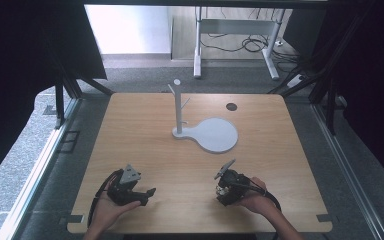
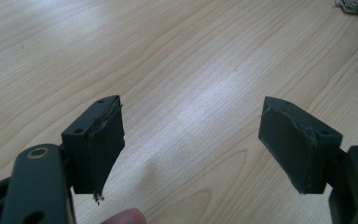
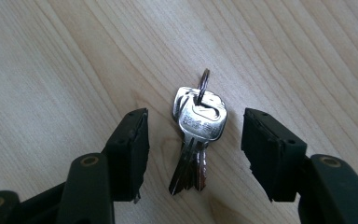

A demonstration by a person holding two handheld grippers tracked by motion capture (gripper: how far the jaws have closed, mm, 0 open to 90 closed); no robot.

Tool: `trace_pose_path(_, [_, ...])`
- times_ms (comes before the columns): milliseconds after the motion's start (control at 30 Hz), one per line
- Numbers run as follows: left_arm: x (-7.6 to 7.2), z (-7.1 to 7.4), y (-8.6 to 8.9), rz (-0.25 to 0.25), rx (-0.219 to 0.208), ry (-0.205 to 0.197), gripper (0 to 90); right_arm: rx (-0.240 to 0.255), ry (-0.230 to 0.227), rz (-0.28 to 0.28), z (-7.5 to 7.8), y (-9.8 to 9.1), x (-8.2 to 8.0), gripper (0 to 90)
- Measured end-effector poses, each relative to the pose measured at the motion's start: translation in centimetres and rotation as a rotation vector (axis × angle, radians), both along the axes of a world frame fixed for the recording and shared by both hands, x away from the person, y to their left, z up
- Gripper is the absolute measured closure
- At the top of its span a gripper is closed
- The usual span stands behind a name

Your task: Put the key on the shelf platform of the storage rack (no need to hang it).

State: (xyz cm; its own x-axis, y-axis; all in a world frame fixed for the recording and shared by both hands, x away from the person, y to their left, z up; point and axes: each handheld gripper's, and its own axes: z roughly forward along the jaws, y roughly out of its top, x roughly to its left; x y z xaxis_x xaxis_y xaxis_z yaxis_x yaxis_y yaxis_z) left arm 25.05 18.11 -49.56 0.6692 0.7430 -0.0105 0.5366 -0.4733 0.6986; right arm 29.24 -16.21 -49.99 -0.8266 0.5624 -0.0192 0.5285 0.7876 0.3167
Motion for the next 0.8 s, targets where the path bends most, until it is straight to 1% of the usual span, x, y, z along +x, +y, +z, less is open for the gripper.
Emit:
trace_pose_path(133, [0.01, 0.01, 0.04, 0.002, 0.0, -0.001, 22.5, -0.01, 0.005, 0.006, -0.18, 0.35, 0.05, 46.5])
trace_pose_path(167, [0.01, 0.01, 0.03, 0.001, 0.0, 0.0, 22.5, -0.014, 0.006, 0.018, -0.29, 0.51, 0.09, 48.3])
trace_pose_path(233, [0.0, 0.02, 0.03, 0.001, 0.001, 0.0, 22.5, -0.022, 0.005, 0.017, -0.32, 0.62, 0.09, 49.5])
trace_pose_path(333, [-0.01, 0.05, 0.05, 0.003, 0.001, -0.001, 22.5, -0.023, 0.008, 0.014, -0.33, 0.79, 0.13, 51.7])
trace_pose_path(367, [0.0, 0.05, 0.08, 0.003, 0.0, -0.002, 22.5, -0.025, 0.008, 0.017, -0.32, 0.8, 0.2, 54.8])
trace_pose_path(400, [0.0, 0.05, 0.09, 0.003, 0.001, -0.002, 22.5, -0.025, 0.008, 0.017, -0.32, 0.8, 0.2, 54.8])
trace_pose_path(433, [0.0, 0.06, 0.09, 0.002, 0.001, -0.002, 22.6, -0.021, 0.019, 0.013, -0.29, 0.81, 0.23, 57.6])
trace_pose_path(500, [-0.01, 0.06, 0.07, 0.004, 0.001, -0.002, 22.5, -0.021, 0.021, 0.016, -0.29, 0.78, 0.26, 58.8])
trace_pose_path(533, [-0.02, 0.06, 0.06, 0.004, 0.001, -0.001, 22.5, -0.022, 0.027, 0.016, -0.27, 0.78, 0.29, 60.9])
trace_pose_path(700, [-0.03, 0.06, 0.03, 0.002, 0.001, -0.001, 22.5, -0.028, 0.03, 0.01, -0.23, 0.76, 0.31, 61.5])
trace_pose_path(800, [-0.03, 0.04, 0.02, 0.003, 0.0, 0.0, 22.5, -0.021, 0.041, 0.002, -0.22, 0.55, 0.45, 66.4])
